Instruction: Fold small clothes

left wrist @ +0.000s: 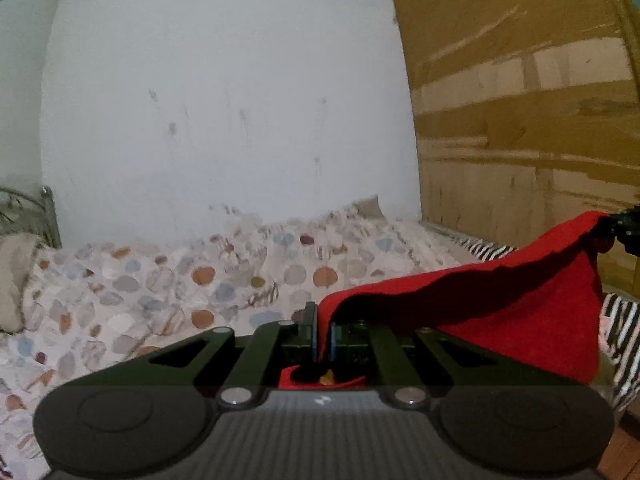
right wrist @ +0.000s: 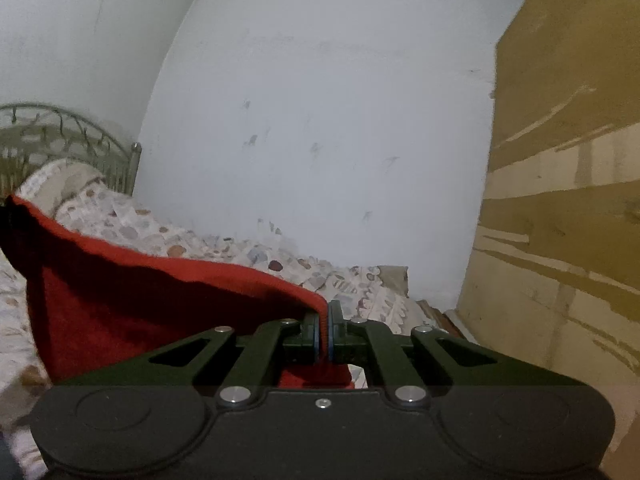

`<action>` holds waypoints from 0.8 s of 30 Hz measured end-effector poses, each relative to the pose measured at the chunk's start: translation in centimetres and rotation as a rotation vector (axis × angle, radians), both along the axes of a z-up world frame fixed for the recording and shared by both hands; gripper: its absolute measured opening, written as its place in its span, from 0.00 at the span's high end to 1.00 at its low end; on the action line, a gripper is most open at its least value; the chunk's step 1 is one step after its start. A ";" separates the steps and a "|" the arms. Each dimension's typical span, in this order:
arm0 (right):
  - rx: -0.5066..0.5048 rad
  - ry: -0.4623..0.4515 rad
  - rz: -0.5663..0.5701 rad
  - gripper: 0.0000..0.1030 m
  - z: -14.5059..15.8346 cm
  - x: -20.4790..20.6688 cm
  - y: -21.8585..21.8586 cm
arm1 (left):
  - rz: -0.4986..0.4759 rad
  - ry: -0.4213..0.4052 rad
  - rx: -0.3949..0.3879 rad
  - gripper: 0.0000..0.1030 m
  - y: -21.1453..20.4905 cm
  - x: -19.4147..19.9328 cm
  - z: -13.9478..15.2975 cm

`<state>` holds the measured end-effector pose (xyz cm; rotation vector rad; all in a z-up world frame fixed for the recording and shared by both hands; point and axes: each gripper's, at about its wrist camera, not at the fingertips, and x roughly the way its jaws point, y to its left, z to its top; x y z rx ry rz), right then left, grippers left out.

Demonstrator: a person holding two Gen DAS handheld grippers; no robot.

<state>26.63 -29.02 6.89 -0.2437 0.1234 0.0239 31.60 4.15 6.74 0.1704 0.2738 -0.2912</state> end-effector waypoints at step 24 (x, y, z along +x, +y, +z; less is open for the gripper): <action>0.049 0.414 -0.032 0.96 -12.9 24.9 -1.8 | -0.018 0.481 -0.185 0.46 4.0 22.6 -11.5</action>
